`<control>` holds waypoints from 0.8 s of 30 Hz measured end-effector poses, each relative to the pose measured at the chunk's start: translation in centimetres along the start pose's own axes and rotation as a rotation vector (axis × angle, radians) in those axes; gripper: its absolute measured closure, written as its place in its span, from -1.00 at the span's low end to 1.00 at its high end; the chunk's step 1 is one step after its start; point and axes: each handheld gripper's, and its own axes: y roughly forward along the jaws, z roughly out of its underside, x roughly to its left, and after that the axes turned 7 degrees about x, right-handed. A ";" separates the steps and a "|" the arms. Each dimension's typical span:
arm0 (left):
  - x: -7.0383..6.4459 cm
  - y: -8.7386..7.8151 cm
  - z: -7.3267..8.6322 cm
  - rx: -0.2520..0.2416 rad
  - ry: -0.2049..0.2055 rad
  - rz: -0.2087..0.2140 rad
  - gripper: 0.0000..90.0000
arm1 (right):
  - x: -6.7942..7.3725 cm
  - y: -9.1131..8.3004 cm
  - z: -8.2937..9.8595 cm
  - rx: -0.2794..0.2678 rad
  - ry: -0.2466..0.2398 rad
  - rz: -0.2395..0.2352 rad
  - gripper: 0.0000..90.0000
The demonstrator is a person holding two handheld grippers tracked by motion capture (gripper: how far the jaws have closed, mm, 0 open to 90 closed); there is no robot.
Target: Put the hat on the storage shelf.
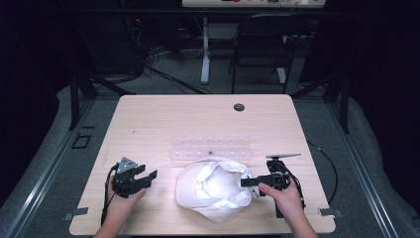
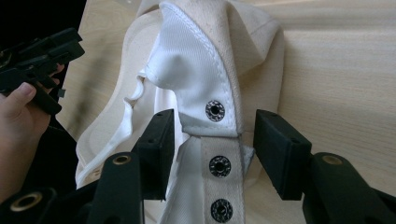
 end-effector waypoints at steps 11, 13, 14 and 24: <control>0.1 -0.1 0.0 -0.002 0.005 0.001 0.00 | 1.0 1.0 -0.7 0.060 -0.010 -0.022 0.08; 0.1 -0.1 0.0 -0.003 0.004 0.001 0.00 | 1.4 0.6 -0.9 0.070 -0.018 -0.031 0.08; 0.1 -0.1 0.0 -0.003 0.003 0.000 0.00 | 1.6 0.4 -0.9 0.071 -0.022 -0.035 0.08; 0.1 0.0 0.0 0.001 0.003 -0.006 0.00 | 3.0 -0.7 -2.1 0.131 -0.007 -0.096 0.22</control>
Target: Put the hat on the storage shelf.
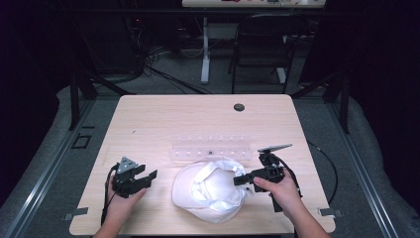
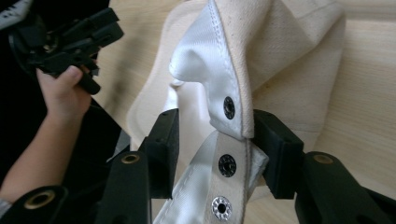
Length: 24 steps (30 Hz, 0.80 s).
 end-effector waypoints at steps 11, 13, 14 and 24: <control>0.2 -0.1 0.0 -0.007 -0.004 -0.002 0.00 | 1.9 -0.4 -1.3 0.045 -0.018 0.021 0.73; 0.2 -0.1 0.0 -0.009 -0.005 -0.003 0.00 | 2.1 -0.4 -1.4 0.048 -0.027 0.036 0.76; 0.2 -0.1 0.0 -0.009 -0.005 -0.003 0.00 | 2.3 -0.3 -1.4 0.042 -0.022 0.050 0.77; 0.1 -0.1 0.0 -0.008 -0.001 -0.004 0.00 | 3.3 -0.5 -2.1 0.095 -0.118 0.238 0.79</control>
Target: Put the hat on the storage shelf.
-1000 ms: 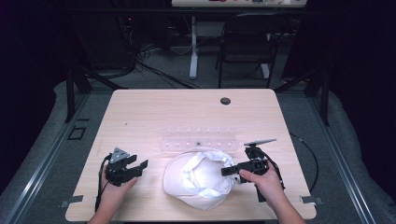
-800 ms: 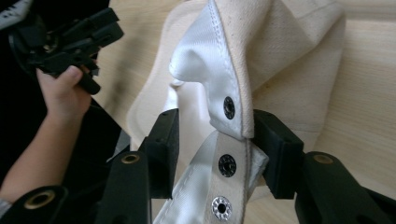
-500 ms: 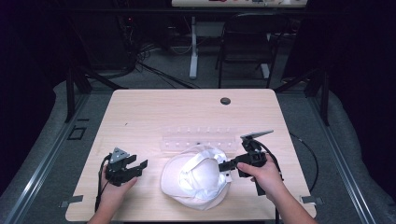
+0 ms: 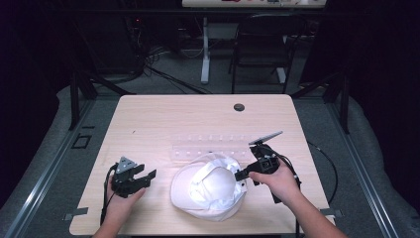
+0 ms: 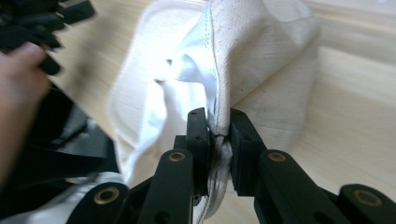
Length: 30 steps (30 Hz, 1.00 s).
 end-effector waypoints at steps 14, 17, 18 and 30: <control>-0.2 0.1 0.0 0.006 0.018 -0.001 0.00 | 2.0 -1.0 -0.6 0.001 -0.006 0.168 0.81; -0.3 0.1 0.0 0.008 0.019 -0.001 0.00 | 2.6 -1.9 -1.0 0.020 -0.016 0.203 0.81; -0.3 0.1 0.0 0.005 0.016 -0.002 0.00 | 2.9 -2.4 -1.3 0.030 -0.024 0.224 0.81; -0.5 0.2 0.0 0.011 0.032 -0.006 0.00 | 5.3 -5.7 -2.4 0.017 -0.029 0.282 0.81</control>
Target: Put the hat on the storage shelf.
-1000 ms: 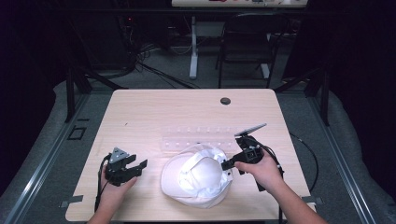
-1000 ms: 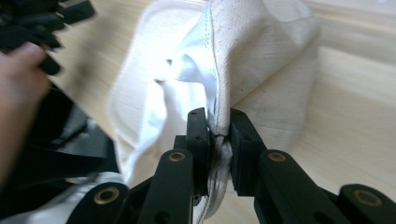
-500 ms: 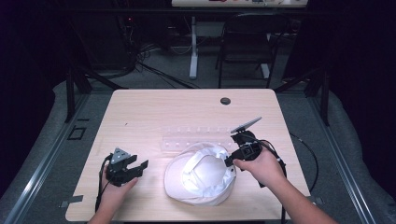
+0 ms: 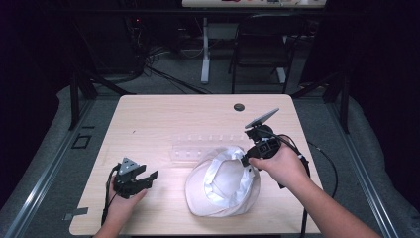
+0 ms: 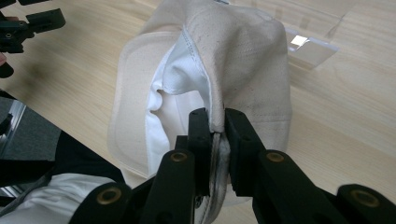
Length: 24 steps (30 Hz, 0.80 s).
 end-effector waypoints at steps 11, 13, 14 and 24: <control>-0.2 0.1 0.0 0.000 0.013 -0.007 0.00 | 1.8 -4.7 -0.6 -0.029 -0.026 -0.001 0.82; -0.3 0.0 0.0 -0.002 0.016 -0.007 0.00 | 1.8 -5.4 -0.6 -0.039 -0.022 -0.008 0.82; -0.3 0.0 0.0 -0.002 0.016 -0.007 0.00 | 1.9 -5.7 -0.6 -0.044 -0.013 -0.013 0.82; -0.8 -0.1 -0.1 -0.022 0.042 0.000 0.02 | 0.7 -7.2 -0.5 -0.046 0.019 -0.026 0.82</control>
